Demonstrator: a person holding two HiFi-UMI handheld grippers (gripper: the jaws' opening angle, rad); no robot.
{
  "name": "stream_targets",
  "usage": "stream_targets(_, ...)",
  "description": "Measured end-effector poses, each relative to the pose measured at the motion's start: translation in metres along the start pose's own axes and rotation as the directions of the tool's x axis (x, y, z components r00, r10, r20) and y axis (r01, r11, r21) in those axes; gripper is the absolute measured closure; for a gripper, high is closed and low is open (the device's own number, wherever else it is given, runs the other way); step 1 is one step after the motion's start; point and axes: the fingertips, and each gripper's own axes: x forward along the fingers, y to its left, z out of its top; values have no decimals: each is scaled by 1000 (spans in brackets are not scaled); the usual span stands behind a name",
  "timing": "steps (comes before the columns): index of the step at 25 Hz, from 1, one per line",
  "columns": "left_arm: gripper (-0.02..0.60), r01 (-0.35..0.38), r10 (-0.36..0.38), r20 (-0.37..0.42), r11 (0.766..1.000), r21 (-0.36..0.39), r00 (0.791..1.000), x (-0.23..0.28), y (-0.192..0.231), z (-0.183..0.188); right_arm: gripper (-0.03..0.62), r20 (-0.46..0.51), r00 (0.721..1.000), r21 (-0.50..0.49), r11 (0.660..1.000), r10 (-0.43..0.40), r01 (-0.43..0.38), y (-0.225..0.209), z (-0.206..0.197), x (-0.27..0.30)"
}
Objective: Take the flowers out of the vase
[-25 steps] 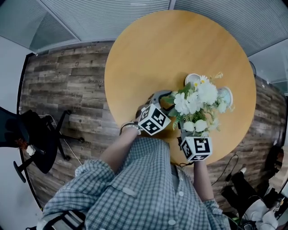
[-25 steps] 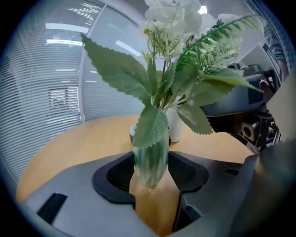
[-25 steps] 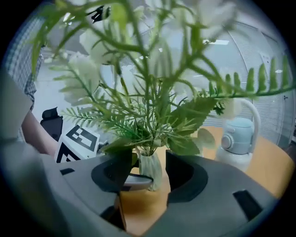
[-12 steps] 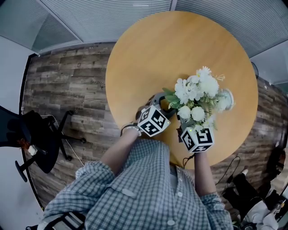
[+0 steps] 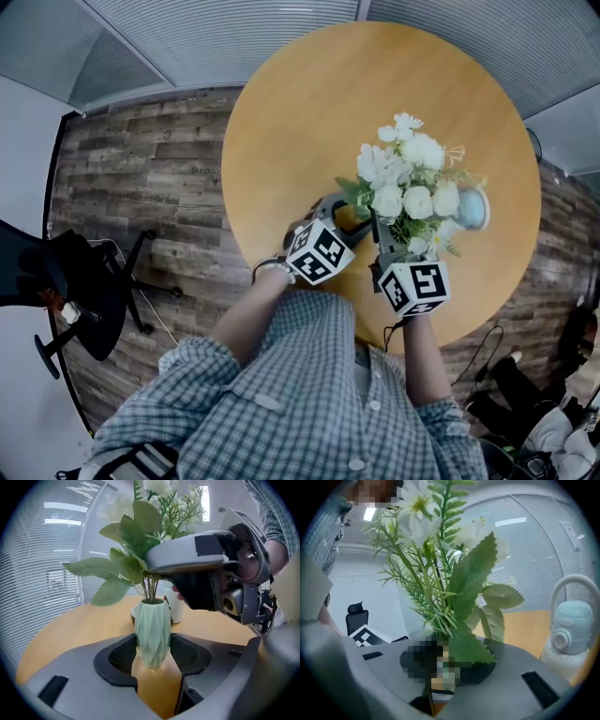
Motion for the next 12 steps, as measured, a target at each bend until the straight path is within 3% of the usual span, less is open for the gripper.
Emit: stream_targets(12,348,1,-1,6,1000,-4,1000,-7,0,-6,530,135,991,-15,1000,5,-3,9,75,-11)
